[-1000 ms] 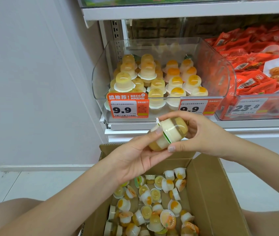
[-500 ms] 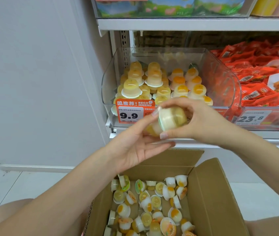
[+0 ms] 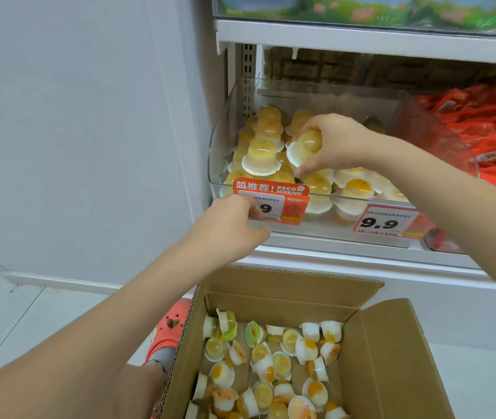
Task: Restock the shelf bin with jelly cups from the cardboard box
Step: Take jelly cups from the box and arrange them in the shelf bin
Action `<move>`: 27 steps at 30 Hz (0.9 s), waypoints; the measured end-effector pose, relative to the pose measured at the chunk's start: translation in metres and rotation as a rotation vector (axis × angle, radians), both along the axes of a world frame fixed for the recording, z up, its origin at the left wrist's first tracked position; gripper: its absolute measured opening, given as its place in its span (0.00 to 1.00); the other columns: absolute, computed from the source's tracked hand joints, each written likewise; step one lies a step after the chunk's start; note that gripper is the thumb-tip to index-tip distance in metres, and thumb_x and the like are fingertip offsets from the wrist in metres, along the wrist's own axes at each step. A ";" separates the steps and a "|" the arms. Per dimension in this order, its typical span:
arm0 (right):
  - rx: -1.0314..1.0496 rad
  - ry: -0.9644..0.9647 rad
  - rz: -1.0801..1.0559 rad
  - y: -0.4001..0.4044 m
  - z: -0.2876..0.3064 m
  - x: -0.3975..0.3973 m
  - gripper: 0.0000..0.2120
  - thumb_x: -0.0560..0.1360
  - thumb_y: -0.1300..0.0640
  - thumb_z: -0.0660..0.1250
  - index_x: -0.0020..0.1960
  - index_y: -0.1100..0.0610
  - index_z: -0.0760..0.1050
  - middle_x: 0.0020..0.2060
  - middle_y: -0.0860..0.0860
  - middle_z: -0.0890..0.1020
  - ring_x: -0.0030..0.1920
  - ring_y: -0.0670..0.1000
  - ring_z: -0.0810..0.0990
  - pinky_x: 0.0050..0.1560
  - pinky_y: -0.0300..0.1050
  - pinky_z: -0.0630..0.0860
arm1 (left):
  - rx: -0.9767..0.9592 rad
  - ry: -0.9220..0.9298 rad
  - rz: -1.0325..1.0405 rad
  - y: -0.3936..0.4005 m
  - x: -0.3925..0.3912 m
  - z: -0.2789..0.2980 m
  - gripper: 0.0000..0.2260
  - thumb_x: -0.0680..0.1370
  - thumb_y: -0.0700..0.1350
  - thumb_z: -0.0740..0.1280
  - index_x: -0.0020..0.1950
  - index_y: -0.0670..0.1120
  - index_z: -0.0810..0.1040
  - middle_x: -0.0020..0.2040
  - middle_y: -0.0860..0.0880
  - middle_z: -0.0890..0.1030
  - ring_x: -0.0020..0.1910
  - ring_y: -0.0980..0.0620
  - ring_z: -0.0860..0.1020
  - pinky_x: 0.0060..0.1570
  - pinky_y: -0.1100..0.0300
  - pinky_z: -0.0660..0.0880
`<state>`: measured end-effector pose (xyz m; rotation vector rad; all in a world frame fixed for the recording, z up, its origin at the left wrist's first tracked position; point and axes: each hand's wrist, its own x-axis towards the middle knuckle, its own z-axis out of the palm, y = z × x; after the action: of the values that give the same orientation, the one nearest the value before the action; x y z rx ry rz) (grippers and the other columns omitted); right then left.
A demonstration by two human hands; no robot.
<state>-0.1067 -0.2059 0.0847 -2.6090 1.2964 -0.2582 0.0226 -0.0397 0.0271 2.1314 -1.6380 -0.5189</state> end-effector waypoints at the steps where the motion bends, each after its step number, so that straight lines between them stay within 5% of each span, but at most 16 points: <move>1: 0.009 -0.010 0.011 0.000 -0.002 0.001 0.37 0.62 0.48 0.79 0.67 0.55 0.69 0.62 0.53 0.74 0.60 0.54 0.73 0.49 0.43 0.69 | -0.004 0.000 -0.003 -0.001 -0.001 -0.001 0.12 0.75 0.49 0.68 0.57 0.49 0.77 0.56 0.52 0.76 0.50 0.52 0.74 0.46 0.60 0.72; 11: 0.022 0.119 0.039 0.002 -0.015 0.002 0.35 0.65 0.51 0.78 0.67 0.57 0.67 0.62 0.55 0.74 0.61 0.57 0.72 0.49 0.45 0.68 | -0.033 -0.037 -0.034 0.000 0.000 -0.007 0.14 0.75 0.48 0.68 0.60 0.48 0.76 0.61 0.50 0.75 0.54 0.51 0.75 0.49 0.60 0.73; 21: 0.026 -0.018 -0.026 0.007 -0.021 -0.010 0.38 0.66 0.51 0.77 0.70 0.55 0.64 0.64 0.56 0.74 0.61 0.58 0.74 0.55 0.48 0.72 | -0.047 -0.074 -0.054 -0.001 -0.001 -0.012 0.15 0.74 0.48 0.68 0.60 0.48 0.76 0.62 0.48 0.73 0.56 0.50 0.75 0.56 0.52 0.76; 24: -0.123 -0.179 0.013 0.028 -0.014 -0.027 0.38 0.68 0.52 0.76 0.72 0.52 0.60 0.61 0.57 0.74 0.58 0.56 0.75 0.57 0.48 0.71 | -0.031 -0.112 -0.061 0.005 -0.005 -0.013 0.14 0.75 0.48 0.67 0.60 0.48 0.75 0.61 0.49 0.74 0.56 0.49 0.75 0.55 0.50 0.76; 27: -0.367 -0.444 0.090 0.074 -0.023 -0.058 0.22 0.74 0.56 0.68 0.66 0.55 0.67 0.52 0.53 0.77 0.51 0.50 0.74 0.52 0.44 0.70 | -0.013 -0.147 -0.089 0.015 -0.009 -0.018 0.10 0.76 0.48 0.66 0.57 0.48 0.76 0.53 0.51 0.79 0.51 0.50 0.77 0.50 0.51 0.77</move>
<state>-0.1650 -0.1318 0.0616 -2.6583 1.0488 -1.0798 0.0133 -0.0251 0.0089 2.1394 -1.8178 -0.3851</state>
